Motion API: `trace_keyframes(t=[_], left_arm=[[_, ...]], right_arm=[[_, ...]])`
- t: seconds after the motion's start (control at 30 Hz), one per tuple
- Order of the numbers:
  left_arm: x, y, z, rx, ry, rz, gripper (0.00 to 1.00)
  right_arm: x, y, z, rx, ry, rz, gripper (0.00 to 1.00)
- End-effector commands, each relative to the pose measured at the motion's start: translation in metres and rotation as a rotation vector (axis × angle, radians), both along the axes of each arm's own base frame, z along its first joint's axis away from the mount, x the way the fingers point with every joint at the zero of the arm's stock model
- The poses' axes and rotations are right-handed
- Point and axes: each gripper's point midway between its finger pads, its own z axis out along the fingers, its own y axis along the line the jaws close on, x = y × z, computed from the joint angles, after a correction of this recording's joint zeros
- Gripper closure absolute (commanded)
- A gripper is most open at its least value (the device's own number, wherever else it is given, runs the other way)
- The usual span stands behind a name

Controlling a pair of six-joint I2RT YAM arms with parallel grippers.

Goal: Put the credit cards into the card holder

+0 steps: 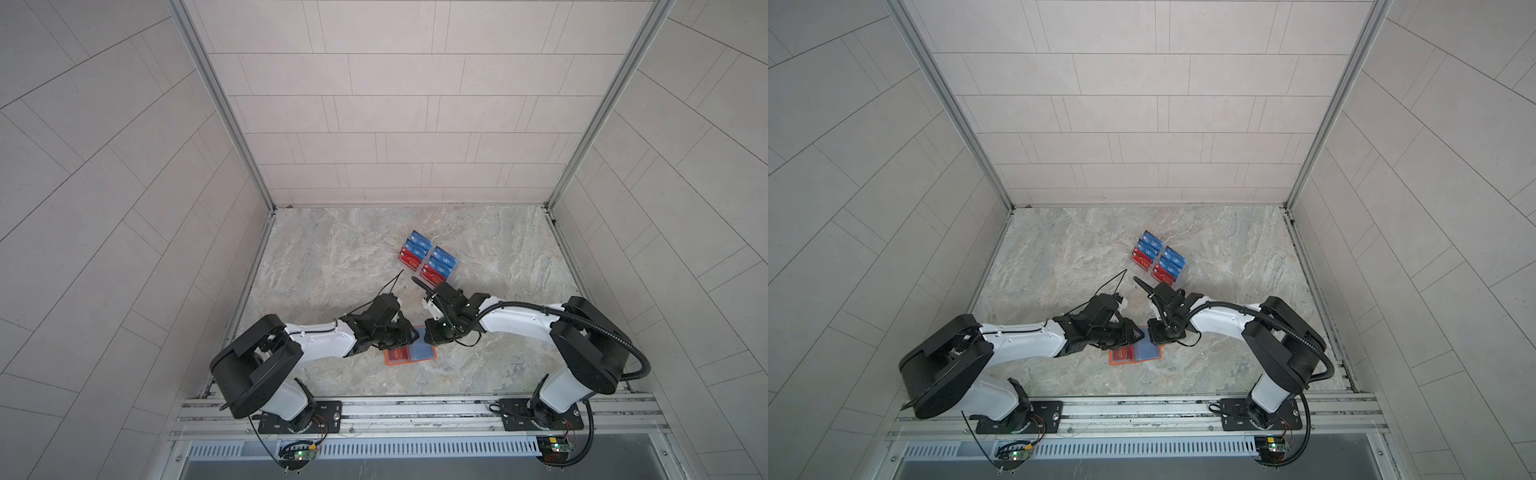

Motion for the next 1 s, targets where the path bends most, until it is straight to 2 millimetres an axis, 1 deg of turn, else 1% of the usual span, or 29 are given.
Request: trace_keyframes(t=[0.0, 0.2, 0.37, 0.7, 0.97], left_arm=[[0.0, -0.001, -0.004, -0.018, 0.003, 0.0, 0.6], [-0.003, 0.003, -0.01, -0.002, 0.014, -0.002, 0.59], [-0.006, 0.003, -0.013, -0.035, 0.035, 0.016, 0.59], [-0.008, -0.007, -0.009, -0.131, 0.052, 0.03, 0.59], [-0.013, 0.003, -0.009, -0.12, 0.059, 0.056, 0.58]], right_arm=[[-0.008, -0.017, -0.013, -0.069, 0.028, -0.024, 0.8], [-0.008, -0.017, -0.015, -0.074, 0.034, -0.027, 0.8], [-0.008, -0.017, -0.015, -0.074, 0.034, -0.028, 0.8], [-0.007, -0.014, -0.016, -0.065, 0.036, -0.028, 0.8], [-0.006, -0.013, -0.016, -0.061, 0.035, -0.027, 0.8]])
